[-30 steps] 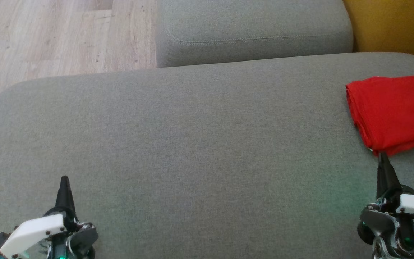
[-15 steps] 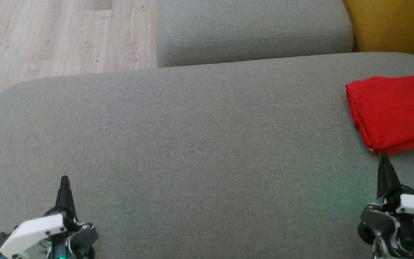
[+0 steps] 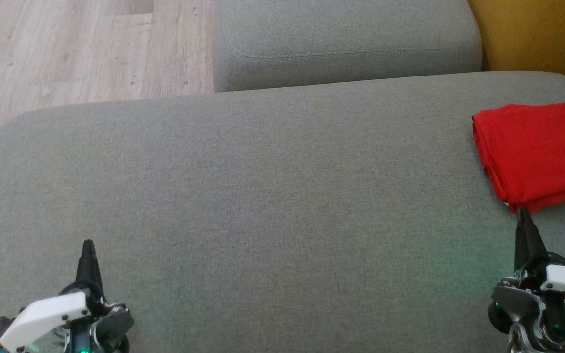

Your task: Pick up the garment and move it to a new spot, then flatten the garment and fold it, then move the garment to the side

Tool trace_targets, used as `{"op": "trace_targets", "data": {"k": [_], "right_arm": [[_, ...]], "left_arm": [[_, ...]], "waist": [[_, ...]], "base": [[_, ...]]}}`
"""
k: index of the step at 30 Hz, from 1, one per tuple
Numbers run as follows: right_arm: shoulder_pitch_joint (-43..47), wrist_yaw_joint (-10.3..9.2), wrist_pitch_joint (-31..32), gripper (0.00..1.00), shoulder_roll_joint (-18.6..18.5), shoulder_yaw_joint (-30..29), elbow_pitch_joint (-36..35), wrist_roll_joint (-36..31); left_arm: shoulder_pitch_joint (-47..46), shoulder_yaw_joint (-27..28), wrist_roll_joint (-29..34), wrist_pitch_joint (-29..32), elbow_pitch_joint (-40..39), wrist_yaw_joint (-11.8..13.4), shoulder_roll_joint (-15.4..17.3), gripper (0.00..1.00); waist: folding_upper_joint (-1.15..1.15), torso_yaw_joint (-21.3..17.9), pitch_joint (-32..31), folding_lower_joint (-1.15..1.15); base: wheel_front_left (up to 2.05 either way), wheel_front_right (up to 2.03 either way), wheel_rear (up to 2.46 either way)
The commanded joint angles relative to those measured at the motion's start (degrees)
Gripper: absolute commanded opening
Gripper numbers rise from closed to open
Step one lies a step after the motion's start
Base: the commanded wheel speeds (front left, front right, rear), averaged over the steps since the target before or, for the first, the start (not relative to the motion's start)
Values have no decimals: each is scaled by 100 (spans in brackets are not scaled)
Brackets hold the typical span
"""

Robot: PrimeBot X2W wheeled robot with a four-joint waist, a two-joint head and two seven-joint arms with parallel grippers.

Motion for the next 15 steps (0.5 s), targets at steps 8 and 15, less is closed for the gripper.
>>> {"op": "trace_targets", "data": {"k": [8, 15], "right_arm": [[-312, -4, 61, 0, -17, 91, -182, -47], [-312, -4, 67, 0, -12, 84, -181, -53]], "left_arm": [[-299, 210, 76, 33, -157, -38, 33, 0], [-300, 217, 82, 39, -157, -38, 28, 0]], "waist": [[0, 0, 0, 0], [0, 0, 0, 0]], "base": [[0, 0, 0], [0, 0, 0]]}}
